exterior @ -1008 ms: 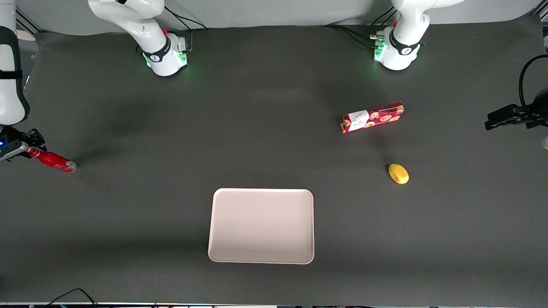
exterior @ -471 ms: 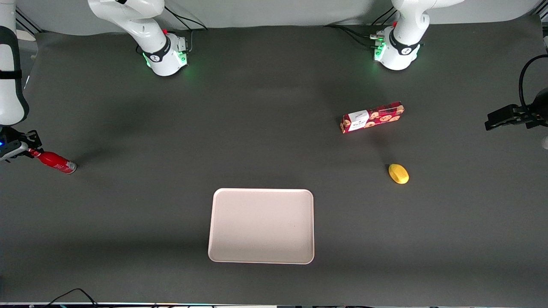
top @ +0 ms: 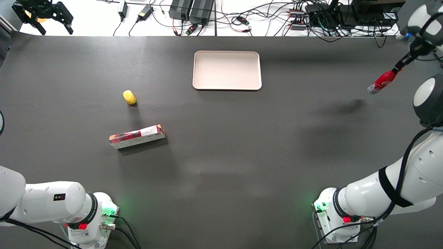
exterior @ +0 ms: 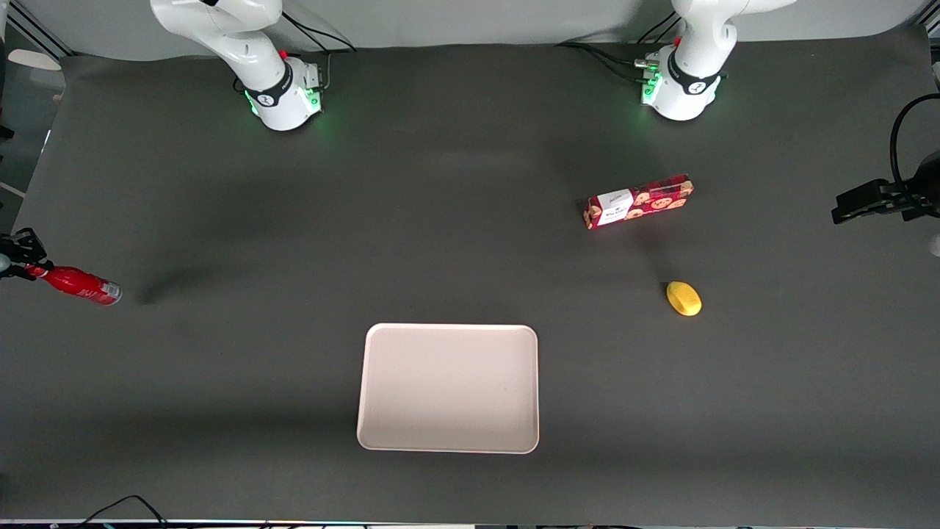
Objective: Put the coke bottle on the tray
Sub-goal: 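Close the right gripper around the bottle's cap end, then lift the bottle and carry it with the right gripper toward the white tray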
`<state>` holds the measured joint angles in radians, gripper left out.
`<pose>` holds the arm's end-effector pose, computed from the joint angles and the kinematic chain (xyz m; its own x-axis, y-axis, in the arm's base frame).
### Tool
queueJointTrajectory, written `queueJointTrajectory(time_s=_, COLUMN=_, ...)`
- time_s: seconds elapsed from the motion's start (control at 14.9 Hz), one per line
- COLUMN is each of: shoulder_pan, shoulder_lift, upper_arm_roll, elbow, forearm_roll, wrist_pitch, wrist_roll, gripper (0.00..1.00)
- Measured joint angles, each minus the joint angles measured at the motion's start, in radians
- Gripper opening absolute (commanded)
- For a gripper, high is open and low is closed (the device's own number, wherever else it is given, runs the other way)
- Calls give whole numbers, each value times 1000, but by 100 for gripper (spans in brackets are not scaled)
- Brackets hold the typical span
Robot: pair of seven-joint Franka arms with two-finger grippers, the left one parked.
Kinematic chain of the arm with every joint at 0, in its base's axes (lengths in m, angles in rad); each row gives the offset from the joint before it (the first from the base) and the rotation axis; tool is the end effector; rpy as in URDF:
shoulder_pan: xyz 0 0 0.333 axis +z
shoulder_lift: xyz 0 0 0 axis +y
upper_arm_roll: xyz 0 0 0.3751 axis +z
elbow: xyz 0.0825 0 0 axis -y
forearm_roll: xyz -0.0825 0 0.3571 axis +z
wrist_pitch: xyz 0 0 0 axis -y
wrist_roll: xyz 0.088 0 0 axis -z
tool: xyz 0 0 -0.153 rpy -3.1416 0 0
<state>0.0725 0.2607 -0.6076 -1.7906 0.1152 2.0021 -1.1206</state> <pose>0.5416 -0.2757 0.4502 0.8505 0.5245 -0.0386 0.5254 -0.8506 0.0192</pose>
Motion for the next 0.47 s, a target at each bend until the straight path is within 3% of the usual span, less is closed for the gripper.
queueJointTrajectory(time_s=0.2, shoulder_pan=4, shoulder_lift=-13, upper_arm_roll=87, elbow=142, forearm_roll=-66, wrist_pitch=-211, wrist_roll=181, gripper=0)
queueJointTrajectory(time_s=0.47, shoulder_pan=12, shoulder_lift=-51, upper_arm_roll=225, elbow=345, forearm_roll=-96, wrist_pitch=-499, wrist_roll=434, gripper=0)
